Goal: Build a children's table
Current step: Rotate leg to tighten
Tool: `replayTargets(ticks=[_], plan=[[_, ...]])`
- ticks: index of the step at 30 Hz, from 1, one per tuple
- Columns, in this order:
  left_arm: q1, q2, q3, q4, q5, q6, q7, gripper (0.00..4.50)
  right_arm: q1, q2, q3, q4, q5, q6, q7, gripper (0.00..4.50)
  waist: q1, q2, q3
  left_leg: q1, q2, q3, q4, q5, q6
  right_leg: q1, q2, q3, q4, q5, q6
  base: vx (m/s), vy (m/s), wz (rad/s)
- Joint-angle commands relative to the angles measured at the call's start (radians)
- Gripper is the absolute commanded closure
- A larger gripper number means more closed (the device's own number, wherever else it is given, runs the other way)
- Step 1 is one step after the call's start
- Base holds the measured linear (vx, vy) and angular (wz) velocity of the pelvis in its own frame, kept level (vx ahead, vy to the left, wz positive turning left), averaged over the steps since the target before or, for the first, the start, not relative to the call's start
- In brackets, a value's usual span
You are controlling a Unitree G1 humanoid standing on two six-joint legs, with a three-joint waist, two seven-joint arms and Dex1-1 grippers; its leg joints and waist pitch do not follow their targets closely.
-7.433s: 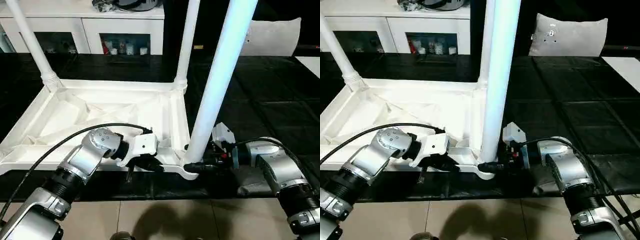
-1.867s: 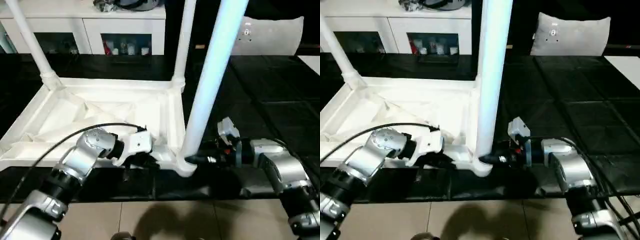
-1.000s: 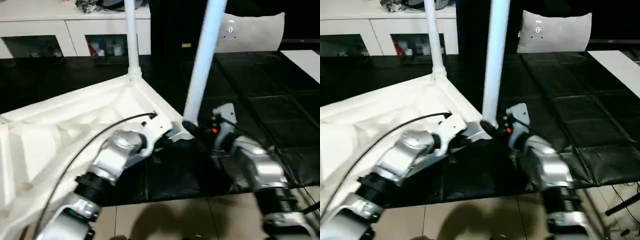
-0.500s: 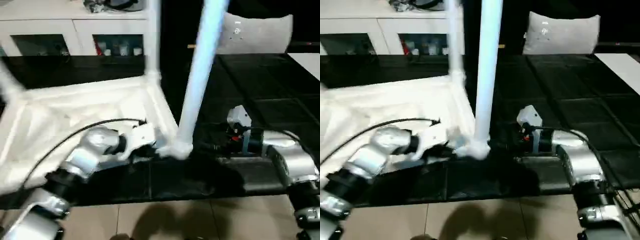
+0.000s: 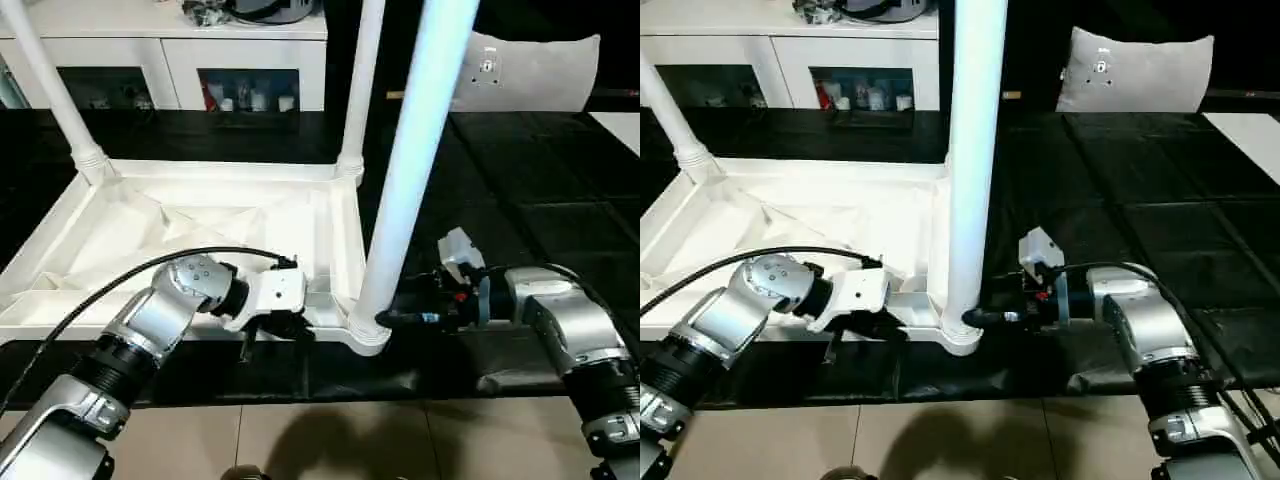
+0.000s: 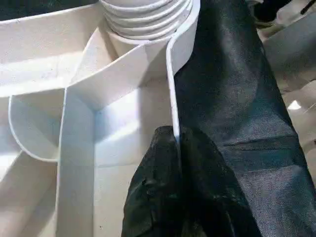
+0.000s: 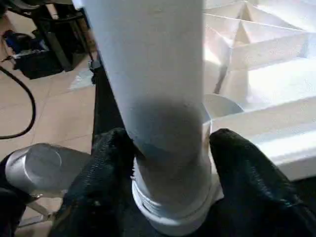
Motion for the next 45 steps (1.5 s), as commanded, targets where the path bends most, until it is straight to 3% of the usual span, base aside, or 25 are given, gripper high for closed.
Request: replayTargets(ticks=[1, 11, 17, 19, 22, 23, 26, 27, 30, 34, 35, 37, 41, 45], plan=[[-0.008, -0.006, -0.051, -0.016, 0.007, -0.034, -0.058, 4.50, -0.001, 0.003, 0.003, -0.001, 0.005, -0.003, 0.017, 2.29, -0.005, -0.004, -0.070, 0.000, 0.023, 0.000, -0.065, -0.189, 0.057, 0.057, -0.062, 0.051, -0.081, -0.291, -0.175, 0.000, 0.000, 0.00], [0.003, -0.009, -0.044, -0.012, -0.007, -0.030, -0.062, 4.50, 0.014, 0.011, 0.020, -0.020, 0.032, 0.030, 0.043, 2.61, -0.004, -0.008, -0.069, 0.000, 0.023, 0.000, -0.065, -0.181, 0.057, 0.056, -0.062, 0.051, -0.081, -0.310, -0.163, 0.000, 0.000, 0.00], [0.016, -0.047, -0.003, -0.037, -0.031, 0.090, 0.001, 4.50, 0.047, 0.033, 0.004, -0.072, 0.062, 0.087, 0.002, 2.61, -0.003, -0.004, -0.068, 0.001, 0.022, 0.001, -0.065, -0.191, 0.055, 0.055, -0.062, 0.050, -0.084, -0.326, -0.163, 0.000, 0.000, 0.00], [0.018, -0.085, 0.026, -0.052, -0.031, 0.182, 0.077, 4.50, 0.052, 0.067, -0.011, -0.080, 0.043, 0.110, -0.095, 2.61, -0.005, -0.005, -0.064, 0.003, 0.022, 0.000, -0.068, -0.201, 0.047, 0.054, -0.061, 0.050, -0.089, -0.351, -0.157, 0.000, 0.000, 0.00], [0.021, -0.116, 0.047, -0.065, -0.033, 0.237, 0.135, 4.50, 0.050, 0.104, -0.024, -0.074, 0.011, 0.112, -0.203, 2.61, -0.012, -0.009, -0.060, 0.004, 0.016, -0.002, -0.068, -0.230, 0.031, 0.053, -0.065, 0.046, -0.103, -0.481, -0.107, 0.000, 0.000, 0.00], [0.022, -0.185, 0.086, -0.084, -0.037, 0.338, 0.250, 4.50, 0.034, 0.198, -0.066, -0.034, -0.026, 0.115, -0.418, 2.61, -0.016, -0.009, -0.060, 0.006, 0.014, -0.002, -0.067, -0.230, 0.024, 0.049, -0.064, 0.046, -0.106, -0.501, -0.094, 0.000, 0.000, 0.00], [0.016, -0.241, 0.109, -0.088, -0.027, 0.404, 0.343, 4.50, 0.022, 0.271, -0.092, -0.001, -0.050, 0.116, -0.572, 2.61, -0.042, -0.011, -0.065, -0.012, 0.008, -0.008, -0.069, -0.194, 0.011, 0.061, -0.062, 0.039, -0.102, -0.478, -0.073, 0.000, 0.000, 0.00], [0.005, -0.284, 0.124, -0.083, -0.016, 0.443, 0.409, 4.50, 0.009, 0.320, -0.110, 0.024, -0.063, 0.121, -0.681, 2.61, -0.054, -0.013, -0.064, -0.005, 0.009, -0.007, -0.068, -0.196, 0.015, 0.051, -0.059, 0.042, -0.101, -0.455, -0.091, 0.000, 0.000, 0.00], [-0.017, -0.353, 0.151, -0.063, 0.004, 0.483, 0.518, 4.50, -0.018, 0.384, -0.149, 0.078, -0.085, 0.111, -0.860, 2.62, -0.073, -0.013, -0.066, -0.011, 0.004, -0.005, -0.063, -0.188, 0.030, 0.055, -0.058, 0.041, -0.103, -0.433, -0.103, 0.000, 0.000, 0.00], [-0.041, -0.404, 0.167, -0.036, 0.032, 0.486, 0.613, 4.50, -0.023, 0.422, -0.166, 0.097, -0.082, 0.070, -0.904, 2.62, -0.069, -0.012, -0.072, -0.012, 0.007, -0.002, -0.061, -0.146, 0.056, 0.055, -0.056, 0.045, -0.097, -0.338, -0.124, 0.000, 0.000, 0.00], [-0.043, -0.409, 0.164, -0.039, 0.040, 0.490, 0.620, 4.50, -0.016, 0.432, -0.174, 0.084, -0.086, 0.061, -0.905, 2.06, -0.066, -0.010, -0.074, -0.013, 0.009, -0.002, -0.061, -0.130, 0.065, 0.056, -0.055, 0.047, -0.090, -0.287, -0.139, 0.000, 0.000, 0.00], [-0.044, -0.409, 0.159, -0.044, 0.052, 0.496, 0.628, 4.50, -0.002, 0.436, -0.179, 0.062, -0.090, 0.054, -0.901, 1.92, -0.064, -0.008, -0.073, -0.014, 0.012, -0.001, -0.061, -0.125, 0.074, 0.057, -0.055, 0.047, -0.087, -0.241, -0.155, 0.000, 0.000, 0.00], [-0.044, -0.366, 0.138, -0.027, 0.077, 0.463, 0.623, 4.50, 0.026, 0.386, -0.181, 0.034, -0.073, 0.009, -0.840, 1.48, -0.056, -0.005, -0.069, -0.008, 0.014, -0.002, -0.066, -0.173, 0.067, 0.056, -0.058, 0.047, -0.093, -0.287, -0.153, 0.000, 0.000, 0.00], [-0.039, -0.300, 0.112, 0.006, 0.096, 0.377, 0.563, 4.50, 0.056, 0.270, -0.171, -0.005, -0.048, -0.028, -0.668, 1.12, -0.048, -0.005, -0.067, -0.011, 0.012, -0.001, -0.065, -0.184, 0.070, 0.059, -0.058, 0.047, -0.098, -0.317, -0.131, 0.000, 0.000, 0.00]])
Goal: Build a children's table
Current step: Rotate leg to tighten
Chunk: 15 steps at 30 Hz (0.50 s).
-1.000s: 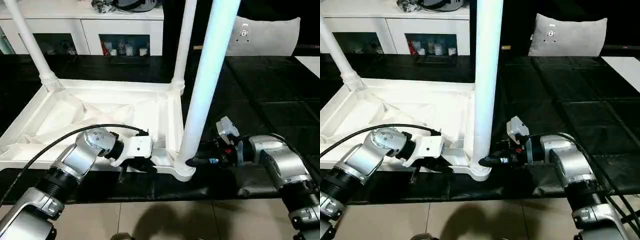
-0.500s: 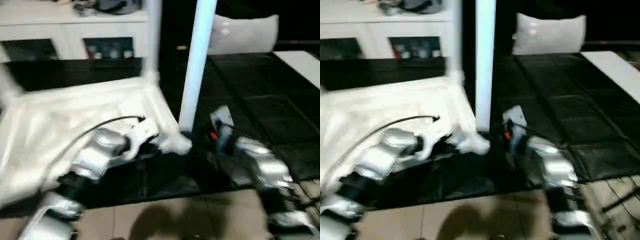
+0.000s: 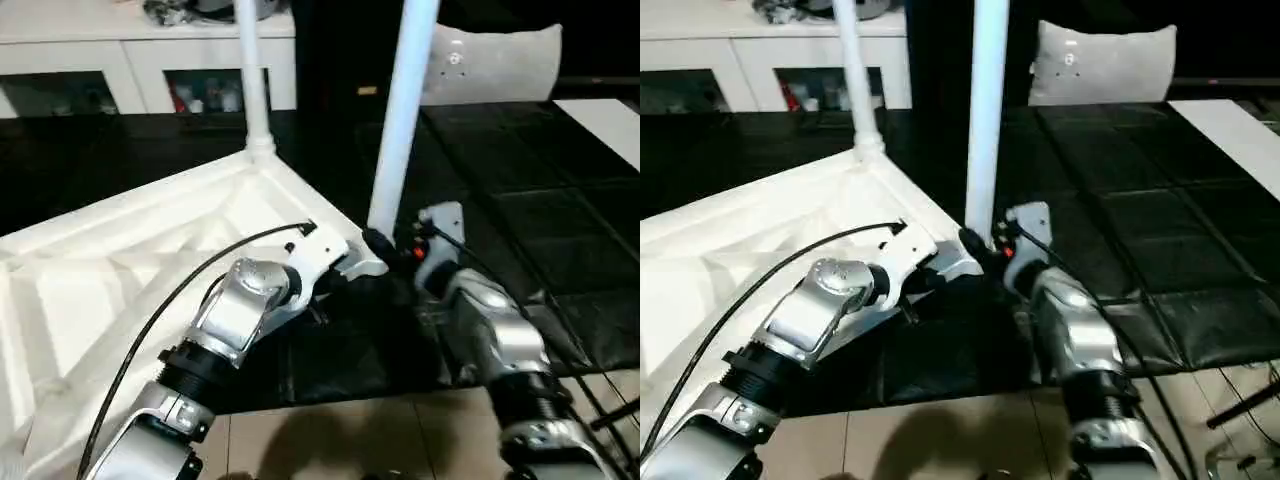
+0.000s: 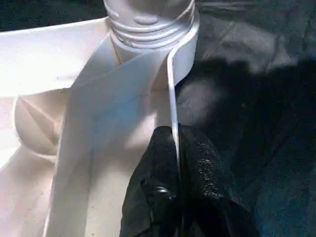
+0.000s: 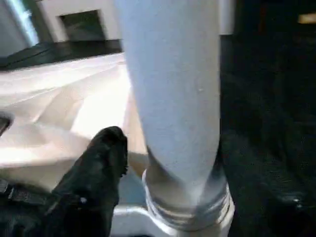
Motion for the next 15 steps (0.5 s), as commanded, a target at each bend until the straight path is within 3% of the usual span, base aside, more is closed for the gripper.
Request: replayTargets(ticks=[1, 5, 6, 7, 11, 15], plan=[[-0.026, 0.034, -0.017, 0.008, 0.022, -0.062, -0.042, 4.50, 0.015, -0.042, 0.024, -0.045, 0.033, -0.004, 0.128, 1.04, 0.006, -0.002, -0.065, -0.003, 0.011, -0.001, -0.062, -0.189, 0.071, 0.063, -0.059, 0.046, -0.096, -0.325, -0.130, 0.000, 0.000, 0.00], [-0.013, 0.088, -0.039, 0.016, 0.009, -0.121, -0.130, 4.50, 0.013, -0.138, 0.020, -0.062, 0.045, -0.005, 0.259, 0.73, 0.010, -0.005, -0.066, -0.005, 0.013, -0.003, -0.061, -0.183, 0.081, 0.064, -0.060, 0.046, -0.094, -0.327, -0.128, 0.000, 0.000, 0.00], [-0.008, 0.114, -0.053, 0.016, -0.002, -0.151, -0.176, 4.50, 0.008, -0.177, 0.027, -0.064, 0.048, -0.007, 0.313, 0.67, 0.011, 0.001, -0.067, -0.004, 0.014, -0.004, -0.060, -0.183, 0.081, 0.063, -0.060, 0.045, -0.094, -0.317, -0.137, 0.000, 0.000, 0.00], [-0.006, 0.128, -0.060, 0.016, -0.007, -0.166, -0.201, 4.50, 0.005, -0.199, 0.032, -0.067, 0.053, -0.003, 0.349, 0.59, 0.010, 0.000, -0.067, -0.004, 0.014, -0.002, -0.060, -0.180, 0.081, 0.063, -0.059, 0.047, -0.092, -0.306, -0.141, 0.000, 0.000, 0.00], [0.008, 0.198, -0.096, 0.015, -0.041, -0.289, -0.365, 4.50, -0.018, -0.288, 0.068, -0.059, 0.067, -0.002, 0.509, 0.59, 0.017, -0.003, -0.067, -0.003, 0.016, -0.002, -0.059, -0.177, 0.091, 0.064, -0.060, 0.047, -0.087, -0.281, -0.166, 0.000, 0.000, 0.00], [0.013, 0.244, -0.120, 0.000, -0.061, -0.340, -0.478, 4.50, -0.033, -0.326, 0.107, -0.054, 0.077, 0.028, 0.620, 0.59, 0.033, 0.000, -0.066, 0.005, 0.022, 0.001, -0.061, -0.190, 0.083, 0.058, -0.061, 0.049, -0.084, -0.285, -0.182, 0.000, 0.000, 0.00]])
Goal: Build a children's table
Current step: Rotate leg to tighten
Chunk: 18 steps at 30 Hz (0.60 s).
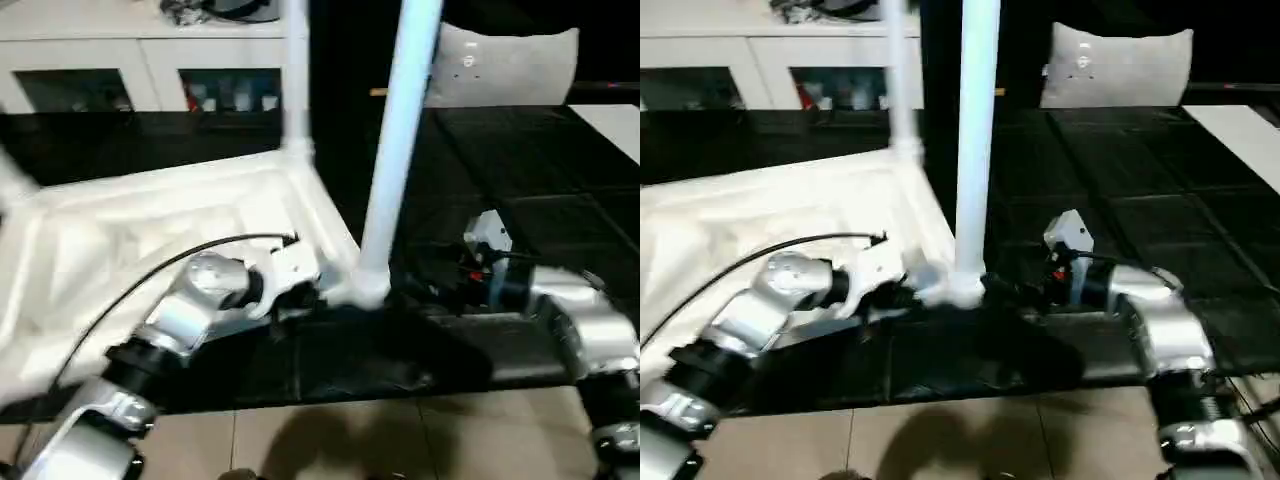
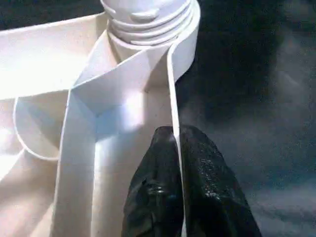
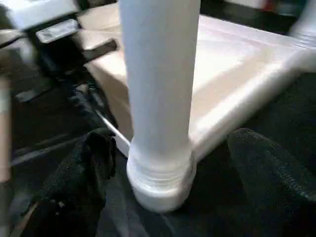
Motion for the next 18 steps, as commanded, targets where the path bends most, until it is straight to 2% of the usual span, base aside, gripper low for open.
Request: replayTargets(ticks=[1, 3, 7, 8, 10, 12, 13, 17, 18], plan=[[0.001, 0.013, -0.052, -0.021, 0.004, -0.045, -0.079, 4.50, -0.008, -0.014, 0.026, -0.002, 0.012, 0.021, 0.055, 0.59, -0.002, -0.003, -0.065, 0.001, 0.022, 0.002, -0.062, -0.195, 0.082, 0.057, -0.060, 0.050, -0.085, -0.288, -0.182, 0.000, 0.000, 0.00], [-0.003, 0.033, -0.067, -0.019, -0.001, -0.078, -0.128, 4.50, -0.015, -0.020, 0.043, 0.003, 0.018, 0.034, 0.096, 0.75, 0.003, -0.006, -0.066, 0.001, 0.023, 0.001, -0.064, -0.197, 0.075, 0.059, -0.061, 0.050, -0.082, -0.287, -0.183, 0.000, 0.000, 0.00], [-0.013, 0.062, -0.092, -0.027, -0.011, -0.116, -0.209, 4.50, -0.021, -0.009, 0.078, -0.010, 0.038, 0.070, 0.157, 0.97, 0.008, -0.006, -0.065, 0.001, 0.023, 0.001, -0.064, -0.197, 0.068, 0.059, -0.064, 0.051, -0.082, -0.307, -0.174, 0.000, 0.000, 0.00], [-0.015, 0.063, -0.093, -0.025, -0.011, -0.122, -0.215, 4.50, -0.020, -0.008, 0.082, -0.012, 0.041, 0.076, 0.165, 1.23, 0.009, -0.005, -0.065, 0.002, 0.024, 0.001, -0.065, -0.199, 0.065, 0.057, -0.063, 0.051, -0.083, -0.312, -0.172, 0.000, 0.000, 0.00], [-0.032, 0.065, -0.102, -0.010, -0.006, -0.155, -0.243, 4.50, -0.012, -0.001, 0.113, -0.031, 0.056, 0.108, 0.206, 1.32, 0.010, -0.006, -0.065, 0.003, 0.024, 0.001, -0.065, -0.205, 0.064, 0.058, -0.063, 0.051, -0.084, -0.327, -0.166, 0.000, 0.000, 0.00], [-0.037, 0.064, -0.103, -0.005, -0.005, -0.161, -0.247, 4.50, -0.010, 0.002, 0.117, -0.033, 0.057, 0.111, 0.211, 1.36, 0.013, -0.005, -0.065, 0.004, 0.025, 0.001, -0.066, -0.202, 0.058, 0.055, -0.064, 0.052, -0.084, -0.329, -0.164, 0.000, 0.000, 0.00], [-0.044, 0.061, -0.102, 0.005, -0.006, -0.166, -0.249, 4.50, -0.008, 0.005, 0.119, -0.032, 0.056, 0.109, 0.215, 1.65, 0.013, -0.005, -0.066, 0.004, 0.025, 0.001, -0.065, -0.200, 0.056, 0.056, -0.064, 0.052, -0.083, -0.326, -0.164, 0.000, 0.000, 0.00], [-0.055, 0.056, -0.100, 0.023, -0.008, -0.178, -0.249, 4.50, 0.001, 0.008, 0.122, -0.041, 0.054, 0.109, 0.220, 1.85, 0.014, -0.007, -0.067, 0.000, 0.023, 0.000, -0.065, -0.192, 0.050, 0.059, -0.064, 0.052, -0.080, -0.308, -0.163, 0.000, 0.000, 0.00], [-0.055, 0.054, -0.099, 0.025, -0.009, -0.179, -0.249, 4.50, 0.003, 0.008, 0.124, -0.044, 0.057, 0.114, 0.222, 2.02, 0.014, -0.007, -0.067, 0.001, 0.023, 0.000, -0.065, -0.191, 0.050, 0.059, -0.064, 0.052, -0.081, -0.311, -0.162, 0.000, 0.000, 0.00]])
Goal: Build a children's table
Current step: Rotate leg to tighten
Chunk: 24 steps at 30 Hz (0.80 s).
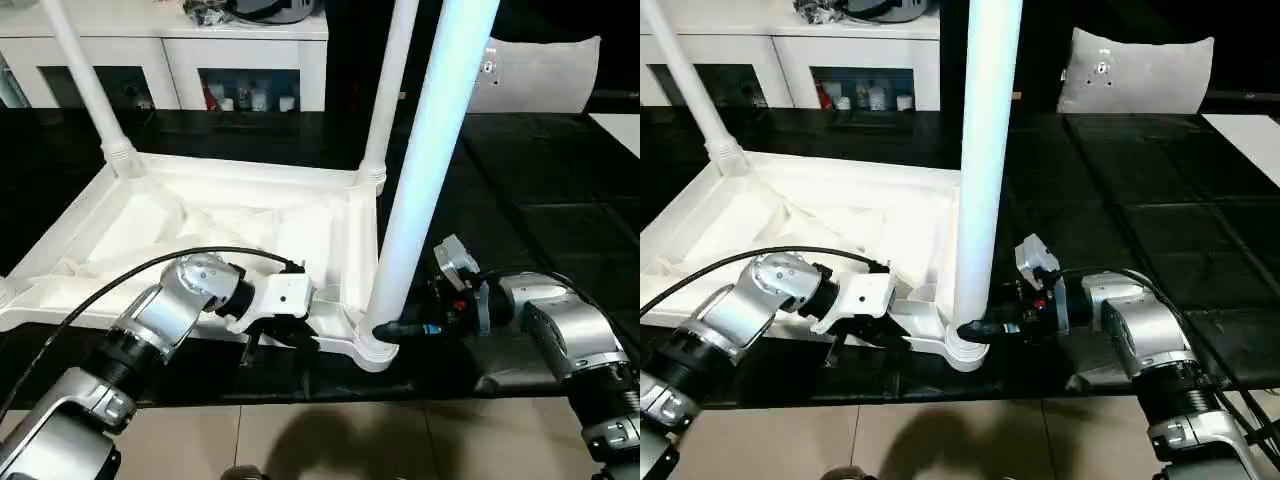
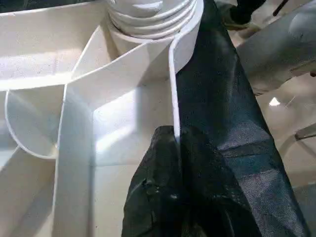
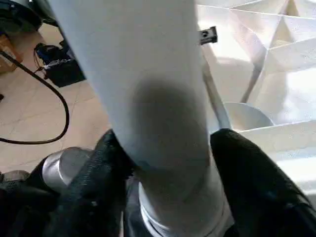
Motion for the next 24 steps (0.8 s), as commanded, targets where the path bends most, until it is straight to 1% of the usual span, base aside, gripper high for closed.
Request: replayTargets(ticks=[1, 2, 3, 5, 6, 8, 9, 10, 11, 12, 13, 14, 15, 16, 17, 18, 19, 20, 21, 22, 23, 24], plan=[[-0.018, -0.010, -0.026, -0.006, 0.014, -0.024, -0.027, 4.50, 0.003, -0.006, 0.007, -0.025, 0.011, 0.009, 0.006, 2.13, -0.004, -0.006, -0.067, 0.000, 0.023, 0.001, -0.066, -0.191, 0.051, 0.056, -0.062, 0.051, -0.083, -0.315, -0.161, 0.000, 0.000, 0.00], [-0.016, -0.012, -0.026, -0.004, 0.015, -0.025, -0.025, 4.50, 0.005, -0.006, 0.009, -0.027, 0.011, 0.010, 0.005, 2.20, -0.003, 0.000, -0.067, 0.000, 0.022, 0.000, -0.065, -0.190, 0.050, 0.057, -0.063, 0.051, -0.083, -0.318, -0.160, 0.000, 0.000, 0.00], [-0.014, -0.013, -0.024, -0.004, 0.014, -0.025, -0.024, 4.50, 0.007, -0.006, 0.010, -0.029, 0.014, 0.013, 0.005, 2.23, -0.004, -0.003, -0.066, -0.001, 0.023, 0.000, -0.066, -0.195, 0.049, 0.057, -0.062, 0.050, -0.085, -0.326, -0.157, 0.000, 0.000, 0.00], [-0.009, -0.016, -0.018, -0.006, 0.009, -0.016, -0.019, 4.50, 0.010, -0.004, 0.008, -0.033, 0.020, 0.021, 0.002, 2.32, -0.004, -0.004, -0.066, 0.001, 0.022, 0.000, -0.067, -0.200, 0.047, 0.057, -0.062, 0.050, -0.086, -0.337, -0.153, 0.000, 0.000, 0.00], [-0.007, -0.017, -0.015, -0.007, 0.006, -0.010, -0.016, 4.50, 0.011, -0.003, 0.006, -0.034, 0.023, 0.024, 0.000, 2.44, -0.003, -0.008, -0.066, 0.001, 0.022, 0.000, -0.066, -0.196, 0.048, 0.057, -0.062, 0.050, -0.085, -0.341, -0.150, 0.000, 0.000, 0.00], [-0.001, -0.025, -0.002, -0.012, -0.007, 0.020, 0.000, 4.50, 0.017, 0.006, -0.004, -0.044, 0.035, 0.041, -0.013, 2.46, -0.003, -0.008, -0.066, 0.001, 0.022, 0.001, -0.067, -0.189, 0.049, 0.056, -0.062, 0.051, -0.085, -0.344, -0.146, 0.000, 0.000, 0.00], [0.012, -0.046, 0.027, -0.032, -0.029, 0.101, 0.047, 4.50, 0.025, 0.039, -0.026, -0.062, 0.036, 0.073, -0.096, 2.47, -0.006, -0.012, -0.065, -0.001, 0.023, 0.002, -0.067, -0.180, 0.047, 0.057, -0.062, 0.052, -0.084, -0.337, -0.149, 0.000, 0.000, 0.00], [0.018, -0.056, 0.040, -0.043, -0.035, 0.140, 0.072, 4.50, 0.029, 0.056, -0.033, -0.068, 0.026, 0.080, -0.144, 2.48, -0.003, -0.007, -0.065, -0.001, 0.023, 0.000, -0.067, -0.179, 0.045, 0.056, -0.063, 0.051, -0.082, -0.338, -0.150, 0.000, 0.000, 0.00], [0.022, -0.064, 0.049, -0.051, -0.037, 0.168, 0.093, 4.50, 0.031, 0.070, -0.035, -0.070, 0.010, 0.076, -0.188, 2.48, -0.009, -0.010, -0.063, -0.003, 0.020, 0.000, -0.068, -0.186, 0.040, 0.056, -0.062, 0.049, -0.086, -0.367, -0.141, 0.000, 0.000, 0.00], [0.028, -0.074, 0.060, -0.061, -0.036, 0.199, 0.122, 4.50, 0.030, 0.090, -0.040, -0.067, -0.015, 0.071, -0.253, 2.48, -0.010, -0.007, -0.061, 0.001, 0.015, -0.001, -0.067, -0.202, 0.033, 0.052, -0.063, 0.047, -0.095, -0.428, -0.122, 0.000, 0.000, 0.00], [0.029, -0.078, 0.063, -0.064, -0.038, 0.208, 0.130, 4.50, 0.029, 0.097, -0.043, -0.065, -0.019, 0.072, -0.271, 2.49, -0.014, -0.007, -0.059, 0.001, 0.016, -0.001, -0.068, -0.211, 0.028, 0.051, -0.063, 0.047, -0.097, -0.453, -0.111, 0.000, 0.000, 0.00], [0.035, -0.095, 0.076, -0.077, -0.043, 0.244, 0.162, 4.50, 0.024, 0.127, -0.057, -0.059, -0.036, 0.074, -0.348, 2.49, -0.020, -0.007, -0.057, 0.003, 0.014, -0.002, -0.069, -0.224, 0.019, 0.051, -0.064, 0.045, -0.103, -0.500, -0.092, 0.000, 0.000, 0.00], [0.039, -0.108, 0.088, -0.088, -0.047, 0.273, 0.187, 4.50, 0.020, 0.152, -0.069, -0.054, -0.048, 0.078, -0.411, 2.50, -0.030, -0.007, -0.057, 0.001, 0.010, -0.003, -0.068, -0.229, 0.013, 0.050, -0.062, 0.043, -0.108, -0.524, -0.078, 0.000, 0.000, 0.00], [0.041, -0.140, 0.109, -0.102, -0.049, 0.325, 0.244, 4.50, 0.011, 0.189, -0.083, -0.041, -0.069, 0.086, -0.502, 2.51, -0.040, -0.005, -0.059, -0.007, 0.011, -0.006, -0.071, -0.219, 0.007, 0.055, -0.061, 0.042, -0.104, -0.510, -0.073, 0.000, 0.000, 0.00], [0.040, -0.166, 0.125, -0.113, -0.048, 0.367, 0.289, 4.50, 0.004, 0.218, -0.095, -0.031, -0.087, 0.093, -0.579, 2.52, -0.043, -0.003, -0.059, -0.006, 0.010, -0.008, -0.071, -0.215, 0.005, 0.054, -0.060, 0.040, -0.104, -0.501, -0.073, 0.000, 0.000, 0.00], [0.040, -0.166, 0.125, -0.113, -0.048, 0.367, 0.289, 4.50, 0.004, 0.218, -0.095, -0.031, -0.087, 0.093, -0.579, 2.53, -0.054, -0.006, -0.061, -0.004, 0.009, -0.008, -0.069, -0.218, 0.006, 0.052, -0.059, 0.040, -0.104, -0.486, -0.079, 0.000, 0.000, 0.00], [0.038, -0.215, 0.148, -0.133, -0.033, 0.435, 0.378, 4.50, -0.006, 0.270, -0.118, -0.020, -0.111, 0.124, -0.707, 2.53, -0.058, -0.005, -0.063, -0.006, 0.009, -0.009, -0.069, -0.214, 0.010, 0.056, -0.059, 0.041, -0.102, -0.473, -0.084, 0.000, 0.000, 0.00], [0.036, -0.237, 0.158, -0.139, -0.027, 0.463, 0.421, 4.50, -0.011, 0.290, -0.127, -0.016, -0.122, 0.133, -0.763, 2.53, -0.067, -0.006, -0.062, -0.009, 0.009, -0.006, -0.068, -0.197, 0.014, 0.054, -0.056, 0.043, -0.099, -0.432, -0.099, 0.000, 0.000, 0.00], [0.035, -0.244, 0.160, -0.139, -0.025, 0.468, 0.433, 4.50, -0.013, 0.295, -0.130, -0.014, -0.124, 0.135, -0.777, 2.53, -0.074, -0.006, -0.065, -0.011, 0.006, -0.006, -0.065, -0.182, 0.020, 0.057, -0.056, 0.043, -0.097, -0.410, -0.108, 0.000, 0.000, 0.00], [0.032, -0.263, 0.168, -0.140, -0.020, 0.480, 0.466, 4.50, -0.017, 0.310, -0.138, -0.007, -0.130, 0.143, -0.816, 2.53, -0.075, -0.008, -0.066, -0.013, 0.006, -0.005, -0.064, -0.170, 0.025, 0.059, -0.057, 0.044, -0.096, -0.398, -0.109, 0.000, 0.000, 0.00], [0.032, -0.263, 0.168, -0.140, -0.020, 0.480, 0.466, 4.50, -0.017, 0.310, -0.138, -0.007, -0.130, 0.143, -0.816, 2.53, -0.076, -0.008, -0.067, -0.012, 0.006, -0.004, -0.063, -0.162, 0.031, 0.058, -0.055, 0.045, -0.095, -0.383, -0.113, 0.000, 0.000, 0.00], [0.027, -0.326, 0.189, -0.146, -0.016, 0.512, 0.555, 4.50, -0.019, 0.344, -0.143, 0.004, -0.135, 0.087, -0.854, 2.19, -0.074, -0.006, -0.071, -0.015, 0.007, -0.001, -0.060, -0.131, 0.043, 0.059, -0.055, 0.048, -0.090, -0.320, -0.130, 0.000, 0.000, 0.00]])
